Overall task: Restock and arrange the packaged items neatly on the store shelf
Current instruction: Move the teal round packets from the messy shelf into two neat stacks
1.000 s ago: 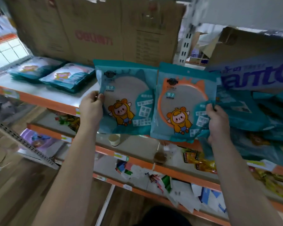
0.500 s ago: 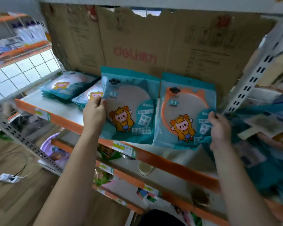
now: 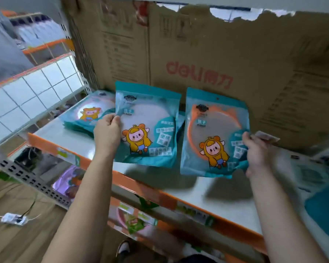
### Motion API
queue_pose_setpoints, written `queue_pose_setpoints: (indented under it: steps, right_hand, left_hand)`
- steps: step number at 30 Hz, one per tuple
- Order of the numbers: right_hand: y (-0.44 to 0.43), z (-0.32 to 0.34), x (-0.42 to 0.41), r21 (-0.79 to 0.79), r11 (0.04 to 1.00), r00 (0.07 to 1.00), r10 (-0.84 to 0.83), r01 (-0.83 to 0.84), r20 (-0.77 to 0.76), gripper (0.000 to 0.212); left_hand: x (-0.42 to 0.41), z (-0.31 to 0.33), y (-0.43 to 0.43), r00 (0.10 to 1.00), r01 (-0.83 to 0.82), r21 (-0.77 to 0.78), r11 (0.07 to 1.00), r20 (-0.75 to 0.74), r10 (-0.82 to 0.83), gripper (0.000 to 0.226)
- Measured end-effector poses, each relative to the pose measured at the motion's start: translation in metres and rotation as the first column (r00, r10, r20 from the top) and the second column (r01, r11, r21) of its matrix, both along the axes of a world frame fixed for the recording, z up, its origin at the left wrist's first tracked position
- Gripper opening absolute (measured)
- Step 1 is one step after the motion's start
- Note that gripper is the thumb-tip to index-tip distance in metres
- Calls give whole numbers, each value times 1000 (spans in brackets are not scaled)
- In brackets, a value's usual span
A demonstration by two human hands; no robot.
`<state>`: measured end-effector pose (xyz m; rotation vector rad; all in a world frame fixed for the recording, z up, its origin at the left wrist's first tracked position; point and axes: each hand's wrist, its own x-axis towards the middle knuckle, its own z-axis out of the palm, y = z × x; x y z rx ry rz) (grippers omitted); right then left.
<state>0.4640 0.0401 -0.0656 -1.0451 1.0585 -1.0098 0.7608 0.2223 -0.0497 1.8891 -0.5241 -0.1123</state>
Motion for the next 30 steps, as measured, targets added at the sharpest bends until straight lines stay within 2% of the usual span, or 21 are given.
queue_pose_setpoints:
  steps: [8,15,20,24,30]
  right_hand:
    - [37,-1,87,8,993,993,-115,115,-24,17]
    - [79,2,137,26,962,962,-273,273,-22,9]
    - [95,-2,156,29,945,946,-324,325,-32,12]
    - [102,-4,163,9,938,938,-345,345,-28,12]
    - [106,-8,163,-8,923,922,-386,386,-17,13]
  left_hand:
    - [128,6,6,997,60,156,986,34,-66,28]
    - [212,6,8,989,137,262,955,18,-146,31]
    - [241,3,5,966,216,352,911,56,-251,31]
    - [250,-1,6,940,314,382,869,6,-342,39]
    - [256,-11,7,939,226,490,842,119,-321,39]
